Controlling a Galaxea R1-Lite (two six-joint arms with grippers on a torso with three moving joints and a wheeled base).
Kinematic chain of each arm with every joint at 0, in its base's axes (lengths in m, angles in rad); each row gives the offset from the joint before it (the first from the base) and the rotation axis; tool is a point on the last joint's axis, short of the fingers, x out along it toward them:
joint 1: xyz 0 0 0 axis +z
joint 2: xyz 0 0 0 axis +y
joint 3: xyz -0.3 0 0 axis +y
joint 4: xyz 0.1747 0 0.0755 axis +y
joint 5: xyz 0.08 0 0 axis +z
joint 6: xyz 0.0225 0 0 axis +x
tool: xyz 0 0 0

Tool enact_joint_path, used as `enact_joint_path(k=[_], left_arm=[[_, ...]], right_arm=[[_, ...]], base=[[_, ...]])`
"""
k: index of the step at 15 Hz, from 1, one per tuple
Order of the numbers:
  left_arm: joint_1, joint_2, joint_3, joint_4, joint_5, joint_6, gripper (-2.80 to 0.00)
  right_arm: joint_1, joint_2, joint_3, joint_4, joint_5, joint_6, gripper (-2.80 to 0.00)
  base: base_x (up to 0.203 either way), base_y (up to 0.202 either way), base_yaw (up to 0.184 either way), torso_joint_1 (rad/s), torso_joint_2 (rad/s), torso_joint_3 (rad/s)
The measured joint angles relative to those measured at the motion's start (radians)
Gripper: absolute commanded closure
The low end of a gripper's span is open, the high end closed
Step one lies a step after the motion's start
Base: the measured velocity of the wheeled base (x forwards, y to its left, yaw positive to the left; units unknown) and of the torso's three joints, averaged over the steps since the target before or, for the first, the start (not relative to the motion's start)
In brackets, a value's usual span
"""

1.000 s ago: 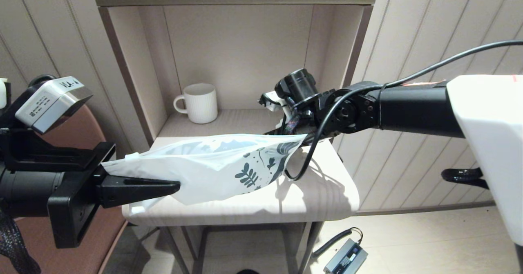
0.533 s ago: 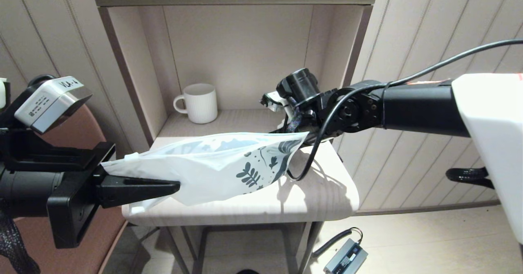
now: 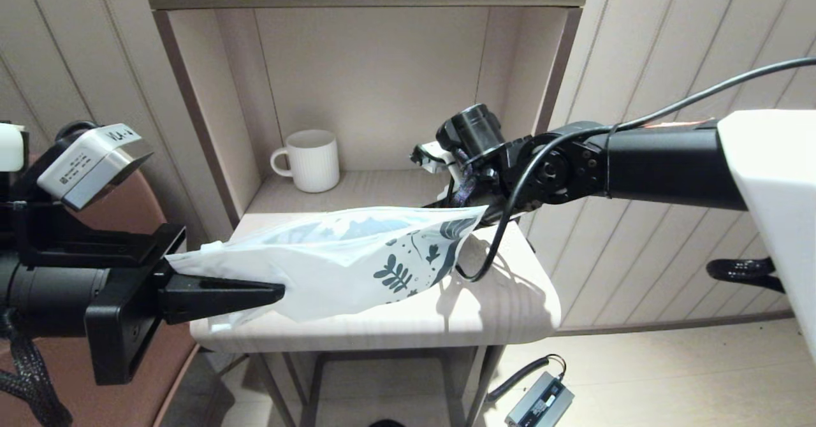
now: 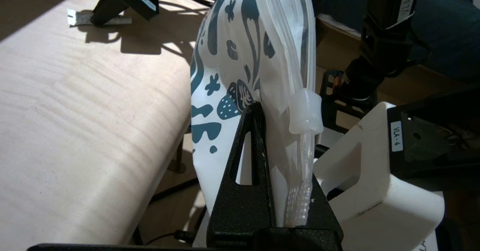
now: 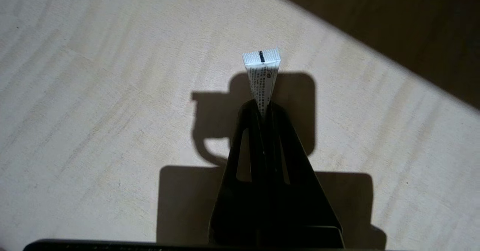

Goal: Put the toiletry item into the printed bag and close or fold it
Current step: Pick up the toothpaste

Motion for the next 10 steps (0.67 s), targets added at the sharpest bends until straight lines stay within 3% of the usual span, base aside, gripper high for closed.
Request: enact_joint_path(k=[10], left_arm=[[0.000, 0.059, 0.014, -0.044, 0.018, 0.039, 0.00]], right_arm=[[-0.020, -0.156, -0.021, 0.047, 0.000, -0.003, 0.00]], base=[[0.000, 0.000, 0.000, 0.000, 0.00, 0.000]])
